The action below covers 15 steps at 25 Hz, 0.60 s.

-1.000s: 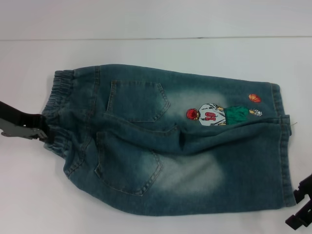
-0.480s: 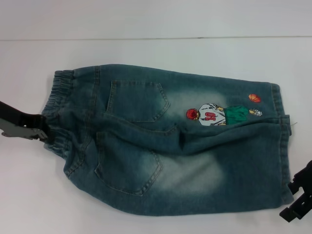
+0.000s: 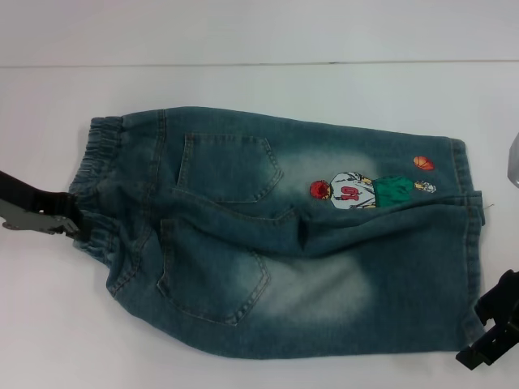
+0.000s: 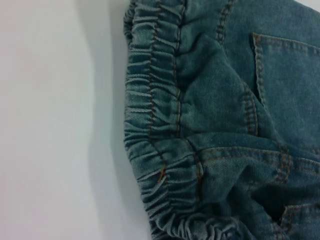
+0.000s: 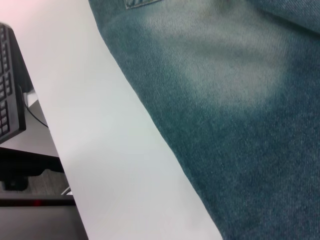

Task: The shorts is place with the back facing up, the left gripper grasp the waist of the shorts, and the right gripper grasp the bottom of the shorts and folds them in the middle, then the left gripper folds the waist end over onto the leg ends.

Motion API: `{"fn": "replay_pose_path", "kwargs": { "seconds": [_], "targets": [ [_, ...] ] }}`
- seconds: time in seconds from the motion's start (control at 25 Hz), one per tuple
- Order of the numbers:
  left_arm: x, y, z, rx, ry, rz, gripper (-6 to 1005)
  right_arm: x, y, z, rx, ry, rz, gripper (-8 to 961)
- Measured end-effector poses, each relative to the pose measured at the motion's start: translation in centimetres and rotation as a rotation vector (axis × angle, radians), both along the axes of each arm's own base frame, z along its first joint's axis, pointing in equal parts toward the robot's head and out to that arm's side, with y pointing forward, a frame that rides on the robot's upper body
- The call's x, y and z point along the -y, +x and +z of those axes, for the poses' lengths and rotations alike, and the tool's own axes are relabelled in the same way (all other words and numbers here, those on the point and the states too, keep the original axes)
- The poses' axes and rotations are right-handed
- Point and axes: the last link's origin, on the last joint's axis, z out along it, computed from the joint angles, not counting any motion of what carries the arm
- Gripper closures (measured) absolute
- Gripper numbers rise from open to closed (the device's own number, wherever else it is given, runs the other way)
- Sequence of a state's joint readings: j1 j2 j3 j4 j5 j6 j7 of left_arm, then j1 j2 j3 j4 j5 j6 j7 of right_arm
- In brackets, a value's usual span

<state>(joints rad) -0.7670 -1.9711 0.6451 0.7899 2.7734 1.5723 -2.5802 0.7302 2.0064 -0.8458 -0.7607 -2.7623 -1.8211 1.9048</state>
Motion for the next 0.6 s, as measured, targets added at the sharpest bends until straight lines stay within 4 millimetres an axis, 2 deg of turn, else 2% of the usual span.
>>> {"fn": "replay_pose_path", "kwargs": {
  "seconds": [0.2,0.6],
  "targets": [
    [0.04,0.04,-0.15,0.003,-0.002,-0.001,965,0.08,0.30,-0.19,0.014,0.000,0.000,182],
    [0.01,0.09,-0.13,0.002,0.000,-0.003,966,0.02,0.44,-0.23,0.020,0.007,0.001,655]
  ]
}}
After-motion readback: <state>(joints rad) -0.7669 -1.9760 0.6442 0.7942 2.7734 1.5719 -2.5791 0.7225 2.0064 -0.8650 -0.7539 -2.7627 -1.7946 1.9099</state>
